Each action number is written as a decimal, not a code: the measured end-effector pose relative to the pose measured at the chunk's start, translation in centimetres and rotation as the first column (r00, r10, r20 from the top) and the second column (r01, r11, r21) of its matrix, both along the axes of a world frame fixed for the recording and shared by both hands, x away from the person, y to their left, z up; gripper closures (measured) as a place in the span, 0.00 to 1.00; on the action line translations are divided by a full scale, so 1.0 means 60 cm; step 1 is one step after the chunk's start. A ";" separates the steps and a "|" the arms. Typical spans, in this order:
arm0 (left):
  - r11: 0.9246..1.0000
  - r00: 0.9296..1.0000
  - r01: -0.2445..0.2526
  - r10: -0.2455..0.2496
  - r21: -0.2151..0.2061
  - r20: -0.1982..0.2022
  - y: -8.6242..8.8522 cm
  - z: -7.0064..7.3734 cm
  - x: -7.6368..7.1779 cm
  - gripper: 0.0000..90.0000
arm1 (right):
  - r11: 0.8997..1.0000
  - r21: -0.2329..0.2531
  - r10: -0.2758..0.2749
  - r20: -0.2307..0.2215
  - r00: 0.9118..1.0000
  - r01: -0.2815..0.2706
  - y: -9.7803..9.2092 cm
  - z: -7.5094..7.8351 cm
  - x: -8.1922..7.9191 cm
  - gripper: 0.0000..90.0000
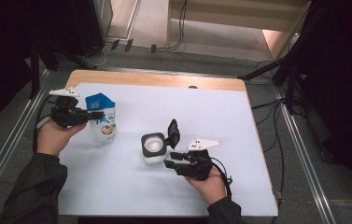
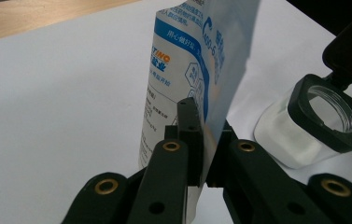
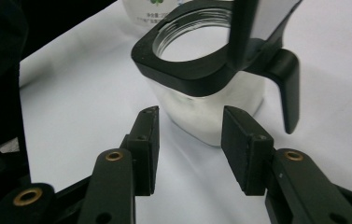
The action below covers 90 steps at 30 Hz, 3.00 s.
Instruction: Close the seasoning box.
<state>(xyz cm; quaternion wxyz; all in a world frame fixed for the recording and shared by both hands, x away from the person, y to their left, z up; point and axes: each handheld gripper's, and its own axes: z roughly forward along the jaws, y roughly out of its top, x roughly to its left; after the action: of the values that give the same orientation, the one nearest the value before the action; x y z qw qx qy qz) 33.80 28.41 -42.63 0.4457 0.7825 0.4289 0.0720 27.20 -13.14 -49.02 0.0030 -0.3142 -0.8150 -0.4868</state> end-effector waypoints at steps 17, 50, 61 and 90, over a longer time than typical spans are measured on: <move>1.000 1.000 0.012 -0.012 -0.002 -0.011 0.012 -0.012 -0.024 0.93 | 1.000 -0.011 -0.029 -0.001 1.000 0.029 -0.016 -0.006 0.022 0.69; 1.000 1.000 0.008 -0.009 0.019 0.026 0.020 -0.027 -0.066 0.34 | 0.990 0.069 -0.120 -0.004 0.993 0.120 -0.016 0.041 0.081 1.00; 1.000 1.000 -0.012 0.013 0.020 -0.010 0.034 -0.058 -0.093 0.35 | 0.990 0.065 -0.122 -0.013 0.992 0.123 -0.008 0.048 0.089 1.00; 0.999 1.000 -0.025 0.025 0.045 0.005 0.039 -0.080 -0.120 0.31 | 0.998 0.024 -0.064 0.075 0.995 0.062 0.018 0.059 0.090 0.72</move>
<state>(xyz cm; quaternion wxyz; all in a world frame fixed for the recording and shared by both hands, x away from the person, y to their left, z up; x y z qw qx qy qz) 26.62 30.75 -47.40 0.4279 0.7868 0.4358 0.0890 32.61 -12.09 -45.50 -0.0397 -0.3212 -0.7988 -0.5071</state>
